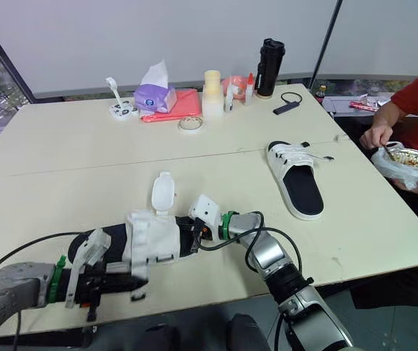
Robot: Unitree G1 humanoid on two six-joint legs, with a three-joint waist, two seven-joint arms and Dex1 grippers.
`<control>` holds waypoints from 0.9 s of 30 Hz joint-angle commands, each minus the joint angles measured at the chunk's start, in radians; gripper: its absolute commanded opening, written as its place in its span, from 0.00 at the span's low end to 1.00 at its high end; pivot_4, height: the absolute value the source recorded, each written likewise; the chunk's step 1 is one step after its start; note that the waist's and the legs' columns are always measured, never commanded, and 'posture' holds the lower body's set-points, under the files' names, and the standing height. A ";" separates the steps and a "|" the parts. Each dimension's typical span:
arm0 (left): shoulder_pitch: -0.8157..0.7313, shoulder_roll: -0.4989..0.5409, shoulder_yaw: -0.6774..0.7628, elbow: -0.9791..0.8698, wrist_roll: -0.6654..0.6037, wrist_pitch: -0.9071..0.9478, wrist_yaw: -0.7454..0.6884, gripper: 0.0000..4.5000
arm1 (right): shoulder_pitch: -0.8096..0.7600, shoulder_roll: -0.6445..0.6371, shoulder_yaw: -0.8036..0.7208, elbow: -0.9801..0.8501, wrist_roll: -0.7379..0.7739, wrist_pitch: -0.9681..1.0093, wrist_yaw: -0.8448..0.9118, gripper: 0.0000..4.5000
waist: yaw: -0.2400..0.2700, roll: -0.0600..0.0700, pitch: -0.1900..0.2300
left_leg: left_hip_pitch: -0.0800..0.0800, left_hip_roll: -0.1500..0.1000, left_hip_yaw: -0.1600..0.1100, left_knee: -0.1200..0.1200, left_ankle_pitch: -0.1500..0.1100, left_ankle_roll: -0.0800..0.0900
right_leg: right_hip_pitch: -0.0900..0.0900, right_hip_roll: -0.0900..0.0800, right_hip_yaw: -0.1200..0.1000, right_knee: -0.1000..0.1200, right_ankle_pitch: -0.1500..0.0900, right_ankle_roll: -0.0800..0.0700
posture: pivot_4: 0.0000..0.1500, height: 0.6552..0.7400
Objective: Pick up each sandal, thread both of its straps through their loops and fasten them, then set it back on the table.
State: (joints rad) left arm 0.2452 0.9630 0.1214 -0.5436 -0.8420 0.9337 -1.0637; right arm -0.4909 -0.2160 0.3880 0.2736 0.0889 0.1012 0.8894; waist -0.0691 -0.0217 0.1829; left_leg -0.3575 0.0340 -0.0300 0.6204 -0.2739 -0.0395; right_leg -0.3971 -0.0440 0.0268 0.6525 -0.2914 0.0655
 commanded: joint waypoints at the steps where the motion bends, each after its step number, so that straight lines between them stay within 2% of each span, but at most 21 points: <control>1: 0.067 0.063 0.017 -0.071 -0.017 -0.023 -0.092 0.00 | 0.025 -0.019 0.020 0.080 -0.055 0.047 -0.018 0.00 | 0.001 0.000 0.000 | 0.000 0.000 0.000 0.000 0.000 0.000 | 0.000 0.000 0.000 0.000 0.000 0.000 | 1.00 1.00; 4: 0.109 0.087 0.042 -0.118 -0.045 -0.023 -0.107 0.00 | 0.023 -0.019 0.020 0.083 -0.056 0.045 -0.018 0.00 | 0.000 0.000 0.000 | 0.000 0.001 0.000 0.000 0.000 0.000 | 0.000 -0.001 0.000 -0.001 0.000 -0.001 | 1.00 1.00; 7: 0.079 0.042 0.102 -0.145 -0.175 0.019 -0.040 0.00 | 0.020 -0.018 0.020 0.087 -0.057 0.044 -0.019 0.00 | -0.001 0.000 0.000 | 0.000 0.002 0.000 -0.001 0.000 0.000 | 0.000 -0.001 0.000 -0.003 0.000 -0.001 | 1.00 1.00; 10: 0.005 -0.015 0.172 -0.137 -0.402 0.058 0.095 0.00 | 0.021 -0.017 0.021 0.090 -0.059 0.042 -0.019 0.00 | 0.001 0.000 0.000 | 0.000 0.003 0.000 -0.002 0.000 0.000 | 0.000 -0.001 0.000 -0.003 0.000 -0.001 | 1.00 1.00; 14: -0.128 -0.008 0.222 -0.048 -0.716 0.065 0.293 0.00 | 0.023 -0.017 0.025 0.093 -0.062 0.040 -0.017 0.00 | 0.002 0.000 0.000 | 0.000 0.003 -0.001 -0.002 0.000 0.000 | 0.001 -0.001 0.000 -0.003 0.000 0.000 | 1.00 1.00; 18: -0.288 -0.062 0.157 0.154 -0.892 0.049 0.544 0.00 | 0.022 -0.019 0.029 0.096 -0.067 0.037 -0.016 0.00 | 0.002 0.000 0.000 | 0.001 0.000 -0.001 -0.001 0.000 0.000 | 0.002 0.000 -0.001 -0.003 0.000 0.000 | 1.00 1.00; 21: -0.322 -0.102 0.127 0.232 -0.991 0.046 0.684 0.00 | 0.022 -0.022 0.034 0.098 -0.069 0.036 -0.018 0.00 | 0.002 -0.001 0.000 | 0.000 -0.001 -0.001 -0.002 0.000 0.000 | 0.001 0.000 -0.001 -0.003 0.003 0.004 | 1.00 1.00; 23: -0.303 -0.141 0.094 0.256 -1.011 0.045 0.774 0.00 | 0.025 -0.022 0.035 0.094 -0.069 0.038 -0.020 0.00 | 0.008 -0.001 0.000 | 0.000 -0.001 -0.001 -0.002 0.000 0.000 | 0.001 -0.001 -0.001 -0.003 0.003 0.005 | 1.00 1.00; 25: -0.272 -0.182 0.071 0.261 -1.005 0.041 0.836 0.13 | 0.030 -0.023 0.036 0.089 -0.069 0.039 -0.020 0.00 | 0.011 -0.001 0.000 | 0.000 -0.001 -0.001 -0.002 0.000 0.000 | 0.002 -0.002 -0.001 -0.003 0.003 0.005 | 1.00 1.00; 27: -0.262 -0.219 0.068 0.261 -0.988 0.027 0.871 0.31 | 0.033 -0.023 0.036 0.086 -0.070 0.040 -0.019 0.00 | 0.014 -0.001 0.000 | 0.000 -0.001 -0.001 -0.001 0.000 0.000 | 0.002 -0.002 -0.001 -0.003 0.003 0.004 | 1.00 1.00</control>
State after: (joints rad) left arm -0.0171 0.7566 0.1796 -0.2699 -1.8191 0.9871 -0.2203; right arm -0.5023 -0.2166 0.3897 0.2834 0.0774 0.0941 0.8755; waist -0.0548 -0.0227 0.1826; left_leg -0.3568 0.0323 -0.0311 0.6190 -0.2738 -0.0399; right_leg -0.3945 -0.0462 0.0257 0.6494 -0.2890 0.0694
